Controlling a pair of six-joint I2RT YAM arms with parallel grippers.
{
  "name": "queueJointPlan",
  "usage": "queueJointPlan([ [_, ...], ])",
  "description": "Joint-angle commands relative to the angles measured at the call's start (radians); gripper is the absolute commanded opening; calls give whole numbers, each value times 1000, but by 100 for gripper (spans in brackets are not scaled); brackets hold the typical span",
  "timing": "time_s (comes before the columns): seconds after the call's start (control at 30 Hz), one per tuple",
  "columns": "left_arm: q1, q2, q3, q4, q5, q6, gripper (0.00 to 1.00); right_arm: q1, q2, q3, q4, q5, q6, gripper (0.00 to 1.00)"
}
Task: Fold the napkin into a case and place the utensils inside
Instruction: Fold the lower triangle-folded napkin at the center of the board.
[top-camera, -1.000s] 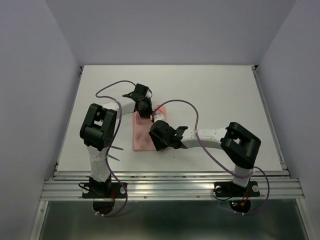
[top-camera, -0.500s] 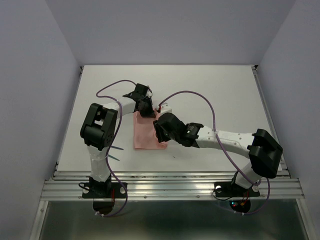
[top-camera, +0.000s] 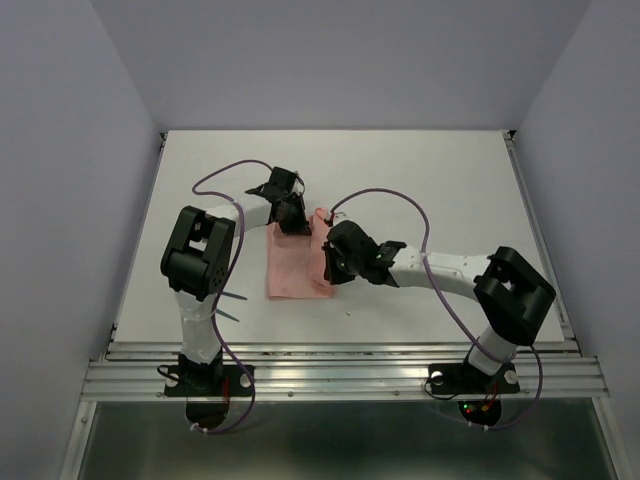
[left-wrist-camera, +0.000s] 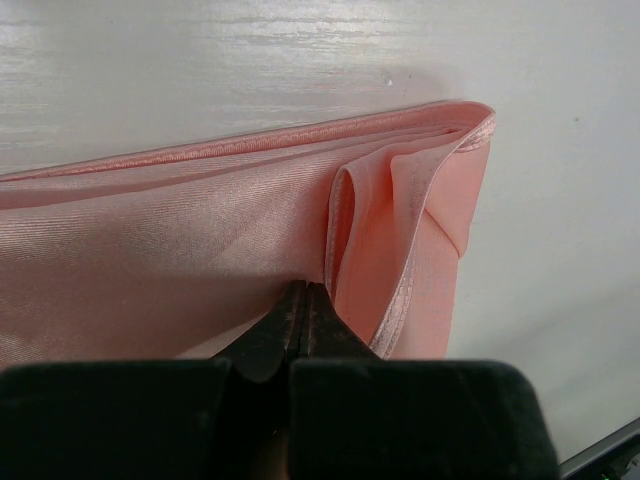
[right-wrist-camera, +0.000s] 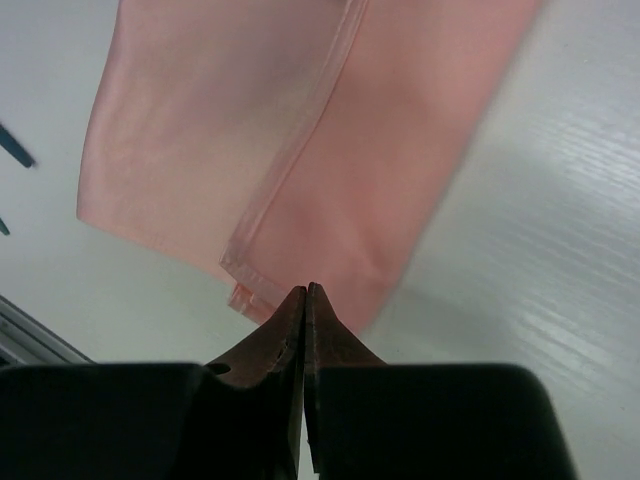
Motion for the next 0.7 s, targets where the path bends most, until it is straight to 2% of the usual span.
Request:
queueJointPlan([
  [0.0,-3,34,13,-35,-12,14,0,9,17,-14,72,-117,-21,4],
  [0.37,-3,48,41,-41,1,10,0,9,139,-29,87,-203,-50,4],
  [0.67,-3,-32,84,-87,-1,27,0,9,165,-64,109,-174,-38,4],
])
